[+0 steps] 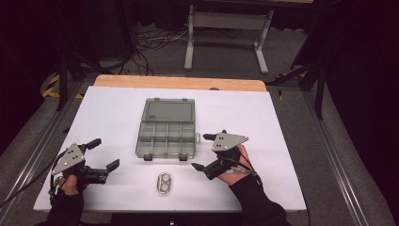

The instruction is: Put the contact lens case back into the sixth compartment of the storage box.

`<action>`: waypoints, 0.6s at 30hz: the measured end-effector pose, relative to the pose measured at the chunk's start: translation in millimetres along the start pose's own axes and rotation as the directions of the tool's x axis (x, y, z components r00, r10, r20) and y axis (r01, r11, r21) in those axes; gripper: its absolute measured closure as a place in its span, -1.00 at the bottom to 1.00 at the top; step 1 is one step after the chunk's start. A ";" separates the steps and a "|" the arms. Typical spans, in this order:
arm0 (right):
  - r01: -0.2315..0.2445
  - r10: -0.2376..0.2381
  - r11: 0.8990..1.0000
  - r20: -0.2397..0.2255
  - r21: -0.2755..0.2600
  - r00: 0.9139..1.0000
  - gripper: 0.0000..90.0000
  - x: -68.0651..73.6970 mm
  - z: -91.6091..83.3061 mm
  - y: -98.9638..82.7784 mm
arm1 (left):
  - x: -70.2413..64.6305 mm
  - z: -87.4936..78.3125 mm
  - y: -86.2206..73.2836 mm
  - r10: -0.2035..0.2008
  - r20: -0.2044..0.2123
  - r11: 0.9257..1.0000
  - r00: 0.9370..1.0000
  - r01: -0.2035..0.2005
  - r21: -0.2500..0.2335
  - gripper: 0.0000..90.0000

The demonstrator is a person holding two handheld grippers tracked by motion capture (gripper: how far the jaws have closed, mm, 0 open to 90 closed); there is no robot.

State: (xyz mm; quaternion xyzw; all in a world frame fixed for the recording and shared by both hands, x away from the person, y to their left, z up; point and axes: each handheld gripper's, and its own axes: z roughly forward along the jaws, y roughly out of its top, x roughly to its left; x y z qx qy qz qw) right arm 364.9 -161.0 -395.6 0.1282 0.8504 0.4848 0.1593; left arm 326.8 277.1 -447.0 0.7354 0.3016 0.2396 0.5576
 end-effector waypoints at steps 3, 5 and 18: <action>0.007 -0.007 1.000 -0.017 0.005 1.000 -0.97 2.2 5.7 2.5 | 0.0 0.3 -0.2 -0.001 0.000 1.000 1.000 0.001 -0.002 -0.99; 0.008 -0.008 1.000 -0.022 0.005 1.000 -0.97 2.8 7.4 3.3 | 0.1 0.4 -0.2 -0.001 0.000 1.000 1.000 0.001 -0.001 -0.99; 0.050 -0.049 0.999 -0.093 0.013 0.995 -0.93 9.1 26.4 17.7 | 0.0 0.7 -0.3 0.001 0.002 1.000 1.000 -0.001 0.002 -0.99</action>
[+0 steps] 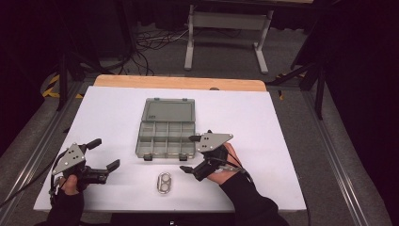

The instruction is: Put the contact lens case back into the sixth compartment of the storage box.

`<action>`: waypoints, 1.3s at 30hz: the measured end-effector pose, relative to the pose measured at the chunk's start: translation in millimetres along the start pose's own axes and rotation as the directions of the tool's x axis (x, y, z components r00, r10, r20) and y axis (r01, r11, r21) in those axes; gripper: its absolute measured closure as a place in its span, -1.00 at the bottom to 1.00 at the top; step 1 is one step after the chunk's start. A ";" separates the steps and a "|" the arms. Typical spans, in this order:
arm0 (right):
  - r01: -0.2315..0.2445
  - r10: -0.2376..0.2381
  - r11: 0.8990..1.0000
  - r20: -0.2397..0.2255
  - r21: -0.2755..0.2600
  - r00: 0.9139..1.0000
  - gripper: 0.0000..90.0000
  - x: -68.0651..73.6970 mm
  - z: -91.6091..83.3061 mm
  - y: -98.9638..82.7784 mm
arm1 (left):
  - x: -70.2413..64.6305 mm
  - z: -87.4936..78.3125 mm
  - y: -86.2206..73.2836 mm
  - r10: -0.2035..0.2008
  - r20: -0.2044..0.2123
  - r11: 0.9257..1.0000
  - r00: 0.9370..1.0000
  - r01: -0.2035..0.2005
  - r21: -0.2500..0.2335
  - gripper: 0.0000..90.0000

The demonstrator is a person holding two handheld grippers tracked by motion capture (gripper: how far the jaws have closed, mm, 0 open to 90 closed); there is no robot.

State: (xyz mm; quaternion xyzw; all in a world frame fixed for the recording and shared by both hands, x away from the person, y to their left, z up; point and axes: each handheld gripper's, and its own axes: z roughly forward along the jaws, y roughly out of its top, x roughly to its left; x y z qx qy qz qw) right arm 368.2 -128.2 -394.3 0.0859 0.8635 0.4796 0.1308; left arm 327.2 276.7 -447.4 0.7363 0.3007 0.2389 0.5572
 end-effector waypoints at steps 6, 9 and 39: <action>0.029 -0.028 0.999 -0.034 0.017 0.999 -0.93 2.6 9.5 8.2 | -0.3 0.4 0.0 0.002 0.001 1.000 1.000 -0.002 0.002 -0.99; 0.040 -0.039 0.999 -0.047 0.019 0.998 -0.93 4.1 14.6 11.8 | -0.5 0.3 0.2 0.008 0.001 1.000 1.000 -0.008 0.001 -0.99; 0.131 -0.105 0.984 -0.205 0.119 0.973 -0.84 16.6 47.0 29.7 | 0.0 -0.2 0.4 0.000 0.007 1.000 1.000 0.000 -0.001 -0.99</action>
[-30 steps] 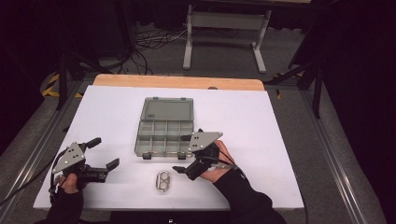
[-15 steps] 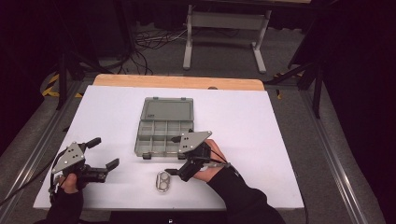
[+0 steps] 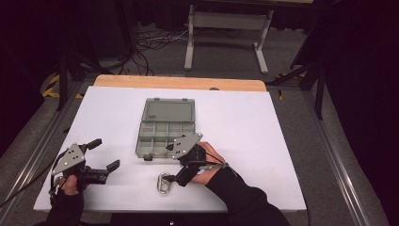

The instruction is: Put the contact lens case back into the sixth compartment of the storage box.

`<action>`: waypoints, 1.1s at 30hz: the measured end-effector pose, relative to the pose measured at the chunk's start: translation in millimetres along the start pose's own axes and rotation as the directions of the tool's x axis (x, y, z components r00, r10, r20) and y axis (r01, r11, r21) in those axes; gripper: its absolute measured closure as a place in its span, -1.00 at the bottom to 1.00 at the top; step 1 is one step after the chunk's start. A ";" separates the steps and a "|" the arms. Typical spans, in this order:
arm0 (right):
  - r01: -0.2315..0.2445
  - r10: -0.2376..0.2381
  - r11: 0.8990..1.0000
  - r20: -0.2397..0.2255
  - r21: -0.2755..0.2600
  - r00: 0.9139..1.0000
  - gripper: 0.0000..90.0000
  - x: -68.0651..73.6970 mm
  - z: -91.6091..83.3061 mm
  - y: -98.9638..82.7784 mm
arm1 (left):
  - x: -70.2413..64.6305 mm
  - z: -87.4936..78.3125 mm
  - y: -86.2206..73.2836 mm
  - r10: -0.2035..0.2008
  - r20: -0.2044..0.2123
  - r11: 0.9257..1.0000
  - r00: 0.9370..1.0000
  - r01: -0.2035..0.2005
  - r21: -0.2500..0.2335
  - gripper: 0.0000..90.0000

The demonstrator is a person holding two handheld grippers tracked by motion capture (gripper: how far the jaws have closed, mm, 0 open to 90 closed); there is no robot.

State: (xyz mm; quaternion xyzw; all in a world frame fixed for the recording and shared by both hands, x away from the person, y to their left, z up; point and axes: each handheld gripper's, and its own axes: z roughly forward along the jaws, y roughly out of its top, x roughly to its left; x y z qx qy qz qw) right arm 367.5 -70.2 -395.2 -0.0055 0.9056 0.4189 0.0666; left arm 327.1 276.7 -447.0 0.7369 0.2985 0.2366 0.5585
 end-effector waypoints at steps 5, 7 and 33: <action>0.007 -0.006 0.999 -0.022 0.044 1.000 -0.84 1.4 4.9 1.5 | 0.0 -0.1 0.0 -0.002 0.001 1.000 1.000 0.002 0.000 -0.99; 0.008 -0.007 0.999 -0.026 0.053 1.000 -0.84 1.8 5.8 1.9 | 0.0 -0.1 0.1 -0.001 0.001 1.000 1.000 0.001 -0.001 -0.99; 0.023 -0.002 0.981 -0.109 0.193 0.994 -0.80 5.3 24.2 3.7 | 0.0 -0.2 0.5 -0.001 0.005 1.000 1.000 0.001 -0.002 -0.99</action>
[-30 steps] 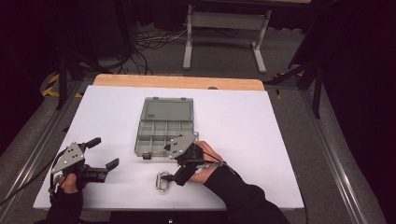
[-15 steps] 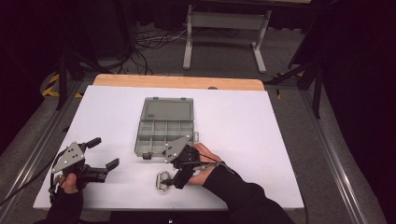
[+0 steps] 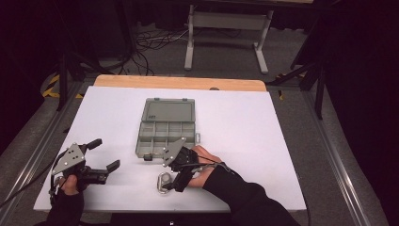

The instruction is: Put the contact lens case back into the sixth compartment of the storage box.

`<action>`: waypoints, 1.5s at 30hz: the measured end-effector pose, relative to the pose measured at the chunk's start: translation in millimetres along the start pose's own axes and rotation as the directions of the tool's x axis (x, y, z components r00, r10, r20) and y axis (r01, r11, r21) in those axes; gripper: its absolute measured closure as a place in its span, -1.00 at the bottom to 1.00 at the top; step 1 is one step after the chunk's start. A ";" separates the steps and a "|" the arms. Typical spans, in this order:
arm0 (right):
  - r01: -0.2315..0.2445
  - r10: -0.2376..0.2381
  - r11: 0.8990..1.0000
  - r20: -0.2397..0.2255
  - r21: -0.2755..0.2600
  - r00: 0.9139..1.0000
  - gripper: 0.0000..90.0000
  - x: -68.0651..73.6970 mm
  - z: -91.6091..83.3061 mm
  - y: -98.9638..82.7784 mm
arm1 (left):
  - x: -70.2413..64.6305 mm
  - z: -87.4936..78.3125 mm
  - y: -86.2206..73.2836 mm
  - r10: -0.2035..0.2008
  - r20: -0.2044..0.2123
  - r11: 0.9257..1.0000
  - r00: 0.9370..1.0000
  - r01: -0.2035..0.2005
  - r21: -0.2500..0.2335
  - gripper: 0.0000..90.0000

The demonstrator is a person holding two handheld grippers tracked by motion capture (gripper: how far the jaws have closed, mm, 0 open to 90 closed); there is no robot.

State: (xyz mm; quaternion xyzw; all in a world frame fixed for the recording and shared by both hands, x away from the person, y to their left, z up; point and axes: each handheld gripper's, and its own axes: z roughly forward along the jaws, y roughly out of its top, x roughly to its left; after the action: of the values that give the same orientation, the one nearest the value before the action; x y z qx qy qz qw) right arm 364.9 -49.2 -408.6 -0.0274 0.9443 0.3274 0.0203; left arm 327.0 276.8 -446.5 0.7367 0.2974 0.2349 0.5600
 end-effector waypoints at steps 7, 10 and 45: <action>-0.007 0.008 1.000 -0.012 0.029 1.000 -0.78 0.0 4.6 0.4 | 0.0 0.0 0.1 0.000 0.001 1.000 1.000 0.000 0.000 -0.99; -0.006 0.007 0.999 -0.027 0.046 1.000 -0.78 -0.2 7.3 0.5 | 0.2 -0.2 0.3 0.002 0.004 1.000 1.000 -0.002 0.000 -0.99; -0.037 0.050 0.984 -0.069 0.175 0.996 -0.65 4.3 30.9 1.0 | -0.1 0.1 0.2 0.003 0.010 1.000 1.000 -0.003 0.003 -0.99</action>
State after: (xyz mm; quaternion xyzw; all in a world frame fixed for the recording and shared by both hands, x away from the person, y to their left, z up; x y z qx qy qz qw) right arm 361.2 -29.4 -432.5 -0.0168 0.9697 0.2430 -0.0192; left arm 327.1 276.6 -446.3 0.7393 0.2939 0.2316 0.5598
